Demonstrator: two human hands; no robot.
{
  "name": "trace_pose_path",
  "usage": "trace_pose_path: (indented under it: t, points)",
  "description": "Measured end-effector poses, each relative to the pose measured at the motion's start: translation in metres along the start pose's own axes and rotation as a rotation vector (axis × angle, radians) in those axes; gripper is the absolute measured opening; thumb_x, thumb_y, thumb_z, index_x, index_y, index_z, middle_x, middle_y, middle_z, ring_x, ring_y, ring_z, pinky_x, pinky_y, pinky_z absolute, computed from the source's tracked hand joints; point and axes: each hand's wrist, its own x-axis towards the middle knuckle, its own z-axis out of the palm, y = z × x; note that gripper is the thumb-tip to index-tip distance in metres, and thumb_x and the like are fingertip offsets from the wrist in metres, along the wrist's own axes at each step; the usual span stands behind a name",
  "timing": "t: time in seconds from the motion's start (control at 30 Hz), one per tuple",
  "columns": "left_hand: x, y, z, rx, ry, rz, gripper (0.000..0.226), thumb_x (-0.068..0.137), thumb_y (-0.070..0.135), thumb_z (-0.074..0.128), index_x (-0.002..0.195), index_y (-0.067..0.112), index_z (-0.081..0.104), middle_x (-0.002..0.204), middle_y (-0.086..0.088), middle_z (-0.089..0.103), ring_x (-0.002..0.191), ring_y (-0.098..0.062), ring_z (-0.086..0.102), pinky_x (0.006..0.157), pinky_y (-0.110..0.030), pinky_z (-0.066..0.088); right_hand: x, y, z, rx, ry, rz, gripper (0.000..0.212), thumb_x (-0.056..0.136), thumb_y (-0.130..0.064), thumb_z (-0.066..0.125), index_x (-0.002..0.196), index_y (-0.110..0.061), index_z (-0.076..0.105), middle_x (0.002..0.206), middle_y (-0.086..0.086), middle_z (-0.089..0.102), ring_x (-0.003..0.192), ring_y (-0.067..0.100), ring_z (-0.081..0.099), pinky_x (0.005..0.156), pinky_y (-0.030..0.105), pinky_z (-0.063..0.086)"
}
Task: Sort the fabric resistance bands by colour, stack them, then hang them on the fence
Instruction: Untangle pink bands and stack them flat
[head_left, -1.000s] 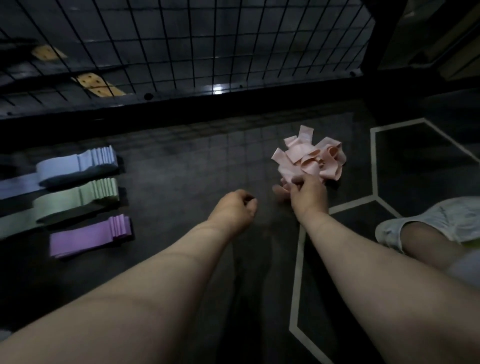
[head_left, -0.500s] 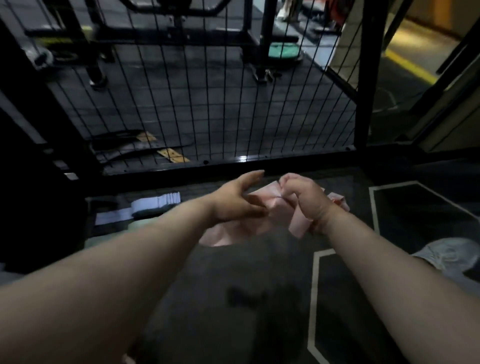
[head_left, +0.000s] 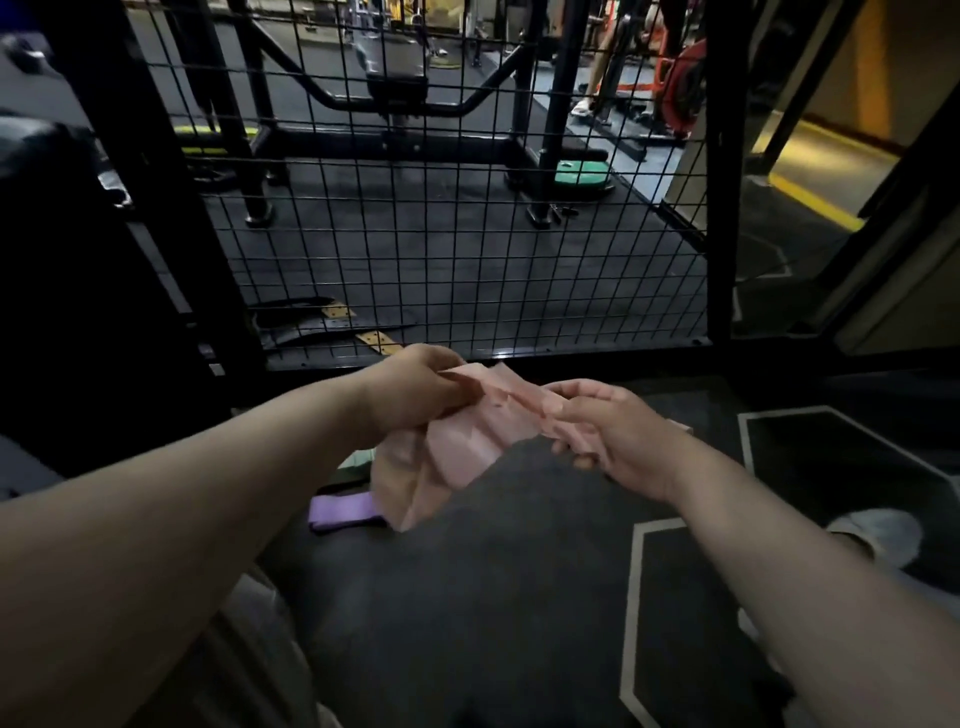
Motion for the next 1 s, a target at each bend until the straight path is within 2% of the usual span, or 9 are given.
trace_pose_path:
  t: [0.17, 0.27, 0.43, 0.5, 0.63, 0.7, 0.77, 0.87, 1.0]
  points:
    - [-0.008, -0.008, 0.013, 0.106, 0.030, 0.062, 0.005, 0.091, 0.017, 0.066, 0.089, 0.017, 0.071, 0.078, 0.000, 0.071, 0.067, -0.014, 0.065, 0.062, -0.029, 0.054, -0.008, -0.003, -0.003, 0.025, 0.190, -0.030, 0.010, 0.092, -0.008, 0.059, 0.097, -0.011, 0.066, 0.084, 0.012, 0.070, 0.062, 0.020, 0.064, 0.054, 0.028, 0.047]
    - [-0.007, -0.015, 0.024, 0.133, 0.000, 0.059, 0.017, 0.087, 0.005, 0.063, 0.091, 0.019, 0.072, 0.078, 0.000, 0.071, 0.069, -0.015, 0.064, 0.059, -0.029, 0.052, -0.008, -0.007, -0.003, 0.063, 0.231, -0.038, 0.012, 0.096, -0.010, 0.053, 0.100, -0.008, 0.065, 0.081, 0.010, 0.069, 0.063, 0.017, 0.066, 0.065, 0.033, 0.053]
    - [0.005, -0.010, 0.042, 0.061, -0.006, 0.012, 0.028, 0.086, 0.001, 0.060, 0.100, 0.022, 0.071, 0.088, -0.011, 0.072, 0.067, -0.027, 0.067, 0.058, -0.042, 0.054, -0.007, -0.005, -0.007, 0.208, 0.302, 0.004, 0.016, 0.096, -0.010, 0.052, 0.100, -0.006, 0.067, 0.086, 0.010, 0.072, 0.071, 0.018, 0.070, 0.060, 0.031, 0.057]
    - [0.013, -0.004, 0.049, 0.035, 0.021, -0.016, 0.033, 0.084, -0.002, 0.055, 0.098, 0.023, 0.071, 0.084, -0.009, 0.070, 0.063, -0.026, 0.065, 0.055, -0.039, 0.050, -0.007, -0.002, -0.012, 0.288, 0.295, 0.026, 0.020, 0.097, -0.014, 0.050, 0.098, -0.008, 0.069, 0.090, 0.009, 0.074, 0.080, 0.021, 0.071, 0.066, 0.034, 0.058]
    - [0.030, 0.008, 0.058, -0.119, 0.010, -0.032, 0.025, 0.089, 0.006, 0.055, 0.101, 0.021, 0.071, 0.084, -0.008, 0.069, 0.066, -0.021, 0.060, 0.048, -0.029, 0.039, -0.004, 0.005, -0.019, 0.306, 0.356, 0.044, 0.028, 0.100, -0.022, 0.048, 0.112, -0.004, 0.065, 0.099, 0.017, 0.071, 0.078, 0.027, 0.070, 0.057, 0.036, 0.056]
    - [0.040, 0.013, 0.063, -0.262, -0.018, -0.074, 0.027, 0.091, 0.003, 0.054, 0.110, 0.017, 0.067, 0.094, -0.010, 0.073, 0.072, -0.023, 0.069, 0.053, -0.031, 0.051, 0.000, 0.008, -0.023, 0.295, 0.392, 0.035, 0.029, 0.101, -0.024, 0.045, 0.116, -0.004, 0.061, 0.102, 0.019, 0.070, 0.078, 0.028, 0.070, 0.060, 0.038, 0.056]
    - [0.046, 0.018, 0.068, -0.379, -0.071, -0.106, 0.026, 0.092, 0.000, 0.054, 0.116, 0.007, 0.064, 0.101, -0.015, 0.074, 0.086, -0.029, 0.074, 0.073, -0.042, 0.061, 0.006, 0.009, -0.028, 0.375, 0.389, 0.021, 0.032, 0.103, -0.024, 0.041, 0.120, -0.003, 0.057, 0.111, 0.022, 0.069, 0.095, 0.032, 0.070, 0.074, 0.047, 0.058]
    - [0.054, 0.024, 0.072, -0.471, -0.122, -0.117, 0.030, 0.090, -0.007, 0.047, 0.113, -0.006, 0.065, 0.107, -0.023, 0.071, 0.089, -0.034, 0.071, 0.085, -0.052, 0.058, 0.013, 0.005, -0.035, 0.493, 0.377, 0.028, 0.039, 0.105, -0.025, 0.030, 0.129, -0.003, 0.052, 0.114, 0.022, 0.070, 0.105, 0.031, 0.069, 0.090, 0.051, 0.054]
    - [0.066, 0.029, 0.075, -0.470, -0.061, -0.123, 0.025, 0.090, -0.002, 0.048, 0.106, -0.005, 0.067, 0.102, -0.024, 0.068, 0.084, -0.030, 0.066, 0.083, -0.050, 0.057, 0.016, 0.003, -0.041, 0.520, 0.360, 0.052, 0.036, 0.105, -0.024, 0.030, 0.125, -0.006, 0.053, 0.115, 0.020, 0.069, 0.102, 0.027, 0.070, 0.075, 0.043, 0.059]
